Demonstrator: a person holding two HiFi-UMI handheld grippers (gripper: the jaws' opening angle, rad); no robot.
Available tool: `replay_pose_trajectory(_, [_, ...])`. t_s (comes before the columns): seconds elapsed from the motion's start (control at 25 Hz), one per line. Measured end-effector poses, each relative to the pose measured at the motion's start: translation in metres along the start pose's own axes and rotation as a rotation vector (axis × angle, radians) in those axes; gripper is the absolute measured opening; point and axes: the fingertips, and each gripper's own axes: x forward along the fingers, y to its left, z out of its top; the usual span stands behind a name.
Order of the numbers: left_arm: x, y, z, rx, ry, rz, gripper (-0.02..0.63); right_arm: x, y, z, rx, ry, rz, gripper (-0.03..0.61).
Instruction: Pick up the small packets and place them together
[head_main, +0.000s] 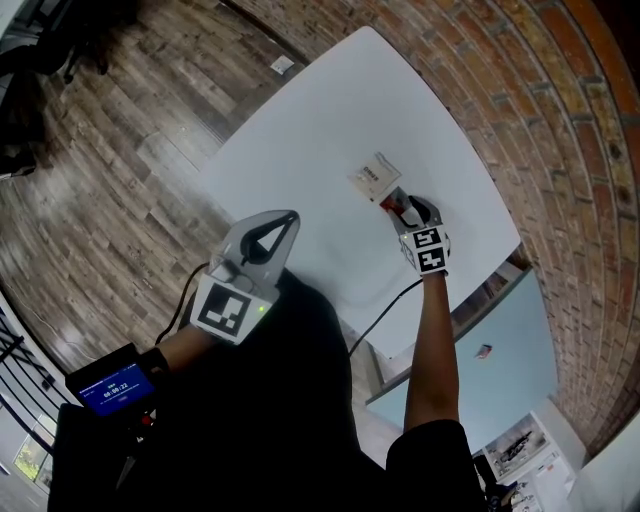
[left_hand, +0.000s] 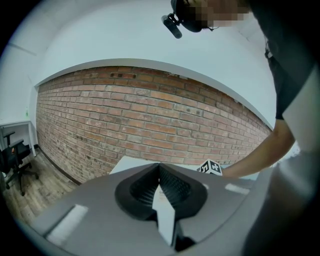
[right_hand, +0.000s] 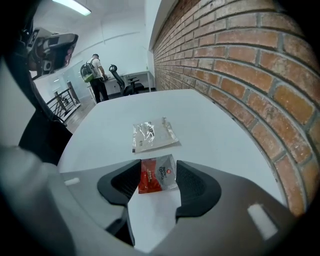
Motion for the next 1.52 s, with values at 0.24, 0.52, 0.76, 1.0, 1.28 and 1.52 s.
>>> replay_pose_trajectory(0.24, [0.008, 0.0, 0.009, -0.003, -0.023, -0.025, 0.0, -0.042, -0.002, 0.033, 0.067, -0.134, -0.08, 0.222])
replay_pose_trajectory(0.52, [0.024, -0.018, 0.026, 0.012, -0.039, -0.118, 0.0, -0.111, 0.005, 0.075, 0.205, -0.348, -0.2, 0.202])
replay_pose_trajectory(0.76, [0.043, -0.037, 0.042, 0.011, -0.051, -0.214, 0.0, -0.167, 0.021, 0.097, 0.299, -0.465, -0.295, 0.193])
replay_pose_trajectory(1.0, [0.06, -0.047, 0.054, 0.084, -0.077, -0.282, 0.0, -0.214, 0.043, 0.105, 0.278, -0.516, -0.442, 0.184])
replay_pose_trajectory(1.28, [0.068, -0.059, 0.069, 0.124, -0.099, -0.328, 0.0, -0.264, 0.048, 0.114, 0.302, -0.615, -0.621, 0.176])
replay_pose_trajectory(1.52, [0.07, -0.065, 0.085, 0.154, -0.14, -0.352, 0.0, -0.285, 0.054, 0.108, 0.373, -0.668, -0.669, 0.164])
